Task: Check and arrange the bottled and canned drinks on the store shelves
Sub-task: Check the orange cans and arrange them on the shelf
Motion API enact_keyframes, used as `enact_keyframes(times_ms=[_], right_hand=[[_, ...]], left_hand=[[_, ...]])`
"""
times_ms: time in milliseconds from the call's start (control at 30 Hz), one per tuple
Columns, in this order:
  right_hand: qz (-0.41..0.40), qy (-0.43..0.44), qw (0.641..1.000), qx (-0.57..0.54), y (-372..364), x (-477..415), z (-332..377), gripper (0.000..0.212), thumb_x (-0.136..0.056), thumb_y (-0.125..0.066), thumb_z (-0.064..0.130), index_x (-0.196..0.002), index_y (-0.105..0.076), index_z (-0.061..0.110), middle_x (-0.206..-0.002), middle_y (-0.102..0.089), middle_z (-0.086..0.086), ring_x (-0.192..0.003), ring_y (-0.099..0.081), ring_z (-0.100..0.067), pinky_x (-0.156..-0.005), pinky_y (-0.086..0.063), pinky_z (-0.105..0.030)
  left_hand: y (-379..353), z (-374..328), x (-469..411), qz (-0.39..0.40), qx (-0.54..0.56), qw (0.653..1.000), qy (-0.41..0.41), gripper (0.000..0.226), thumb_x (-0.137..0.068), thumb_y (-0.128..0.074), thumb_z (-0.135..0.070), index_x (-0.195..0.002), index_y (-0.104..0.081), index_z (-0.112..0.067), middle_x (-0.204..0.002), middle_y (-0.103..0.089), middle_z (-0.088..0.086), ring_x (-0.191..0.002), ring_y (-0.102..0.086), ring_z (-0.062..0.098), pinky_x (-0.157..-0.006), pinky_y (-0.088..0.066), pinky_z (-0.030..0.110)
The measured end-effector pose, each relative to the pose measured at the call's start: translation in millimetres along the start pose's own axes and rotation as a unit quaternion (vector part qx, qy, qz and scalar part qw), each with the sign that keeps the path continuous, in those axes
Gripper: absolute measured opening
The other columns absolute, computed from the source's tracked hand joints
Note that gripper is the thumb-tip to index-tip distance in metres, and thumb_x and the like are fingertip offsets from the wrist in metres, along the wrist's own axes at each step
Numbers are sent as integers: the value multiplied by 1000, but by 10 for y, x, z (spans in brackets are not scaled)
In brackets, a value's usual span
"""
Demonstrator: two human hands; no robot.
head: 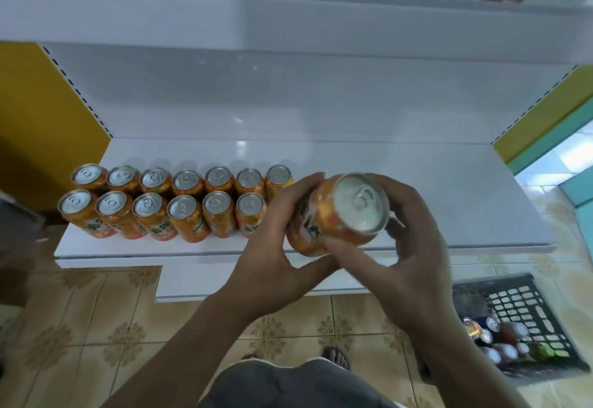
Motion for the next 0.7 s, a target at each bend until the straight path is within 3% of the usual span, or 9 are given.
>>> enact_keyframes(times_ms=[67,167,233,300,400,500,600,700], right_hand=[[-46,-181,960,-210,8,-3,-188,57,-63,-81,40,-116,-64,26,-110,-73,4,-104,-70,-16,-80,-58,-29],[-58,-374,817,-434,-133,13,-405,52,-78,-72,37,-120,-64,8,-99,-74,-7,-92,-71,-21,-73,-59,-30],[-23,-458,717,-525,-275,75,-450,54,-80,-63,43,-115,-64,3,-87,-68,-10,-75,-69,-19,-63,-59,-26],[20,-507,645,-572,-391,160,-469,55,-83,-60,47,-109,-66,-1,-87,-64,-12,-73,-66,-18,-64,-60,-25],[57,-519,601,-606,-474,216,-484,53,-85,-60,47,-99,-74,-3,-94,-67,-12,-84,-64,-18,-73,-59,-23],[88,-501,577,-639,-517,198,-438,51,-87,-61,48,-104,-74,1,-96,-69,-9,-87,-65,-15,-75,-57,-22],[97,-491,575,-647,-517,176,-451,50,-90,-60,48,-109,-72,4,-94,-70,-8,-86,-65,-15,-75,-57,-21],[84,-496,587,-635,-481,179,-454,52,-82,-65,49,-102,-75,2,-93,-71,-9,-87,-64,-15,-71,-60,-22]], left_hand=[[18,6,25,5,23,999,25,85,-75,-81,-33,-147,-35,-31,-145,-46,-19,-137,-44,11,-102,-49,28],[38,11,54,-15,49,998,45,85,-74,-80,-32,-146,-36,-40,-148,-46,-14,-141,-42,20,-109,-44,49],[16,-25,55,-22,59,997,49,84,-75,-80,-30,-145,-36,-45,-148,-45,-16,-142,-40,17,-113,-41,46],[-24,-68,51,-13,56,997,46,82,-76,-78,-27,-146,-36,-39,-148,-46,-18,-143,-39,14,-115,-39,41],[-51,-129,46,-14,60,997,39,77,-78,-76,-23,-144,-39,-30,-147,-49,-12,-141,-42,17,-113,-41,38],[-63,-203,38,-19,51,998,18,73,-77,-76,-22,-142,-43,-31,-145,-51,-3,-139,-44,25,-109,-42,36],[-85,-248,16,-14,41,999,8,72,-77,-76,-22,-141,-44,-30,-144,-51,2,-137,-45,29,-108,-42,40],[-78,-263,1,-11,37,999,9,72,-77,-76,-23,-141,-44,-31,-144,-51,1,-137,-45,29,-108,-43,42]])
Point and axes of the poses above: each hand's wrist, its own x-axis away from the middle knuckle, its own y-axis out of the back of the hand, z = x × y, the point moved 4 cm from there along -x, towards the middle knuckle
